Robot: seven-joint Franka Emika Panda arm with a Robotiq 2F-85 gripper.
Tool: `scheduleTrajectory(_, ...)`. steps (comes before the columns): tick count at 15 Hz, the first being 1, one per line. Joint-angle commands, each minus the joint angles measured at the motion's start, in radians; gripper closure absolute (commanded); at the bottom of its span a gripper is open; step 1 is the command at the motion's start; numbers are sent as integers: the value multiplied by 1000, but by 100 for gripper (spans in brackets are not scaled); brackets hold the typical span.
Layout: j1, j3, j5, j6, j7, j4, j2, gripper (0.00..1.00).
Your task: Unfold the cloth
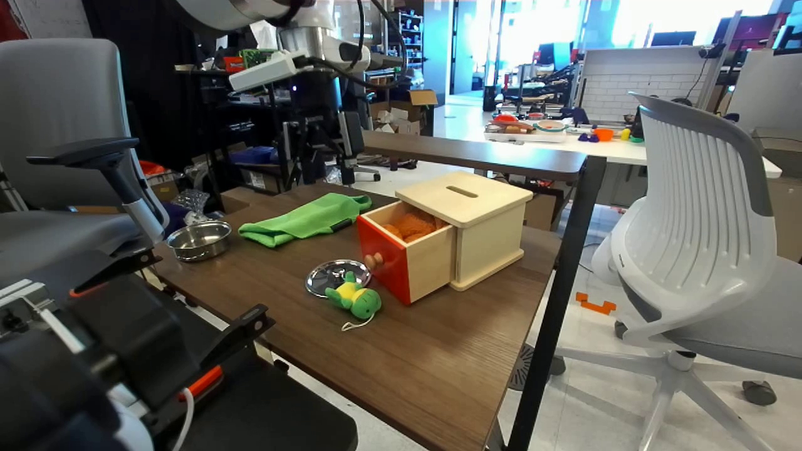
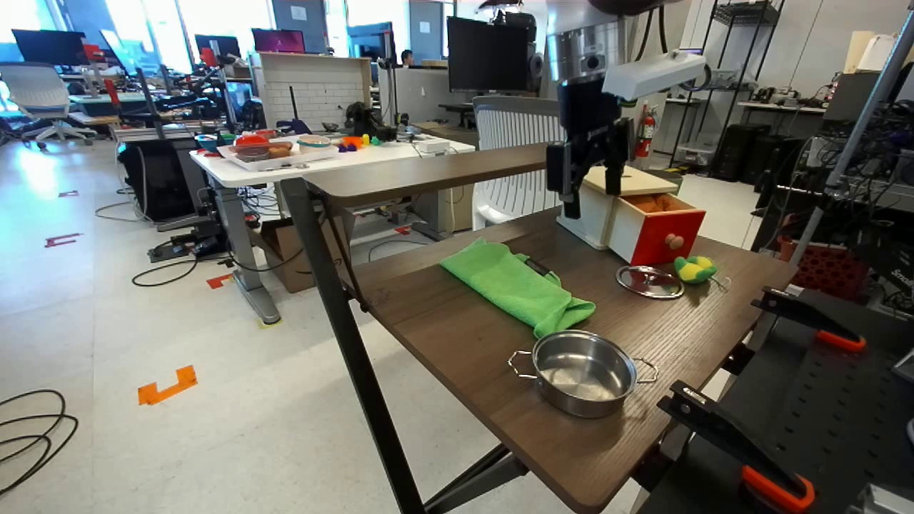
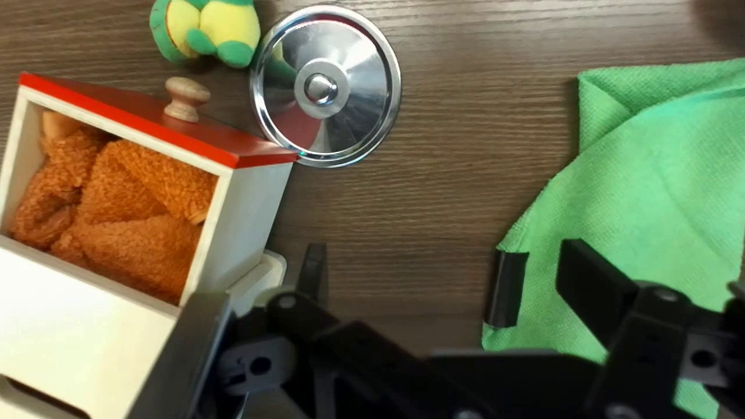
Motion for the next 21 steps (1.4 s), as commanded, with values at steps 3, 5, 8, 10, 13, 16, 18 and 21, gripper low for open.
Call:
scheduleTrajectory(3, 34, -24, 46, -61, -73, 53, 81, 0)
scheduleTrajectory(5, 39, -29, 46, -80, -78, 61, 96, 0)
scheduleTrajectory(8, 49, -37, 38, -117, -70, 79, 120, 0)
scheduleTrajectory(10, 55, -44, 34, -127, -60, 107, 145, 0)
scheduleTrajectory(13, 62, -43, 39, -97, -53, 138, 178, 0)
scheduleTrajectory(16, 58, -26, 73, -59, -60, 164, 207, 0)
scheduleTrajectory(18, 50, -15, 118, -43, -71, 179, 221, 0)
scheduleTrajectory(21, 55, -25, 141, -37, -73, 197, 241, 0)
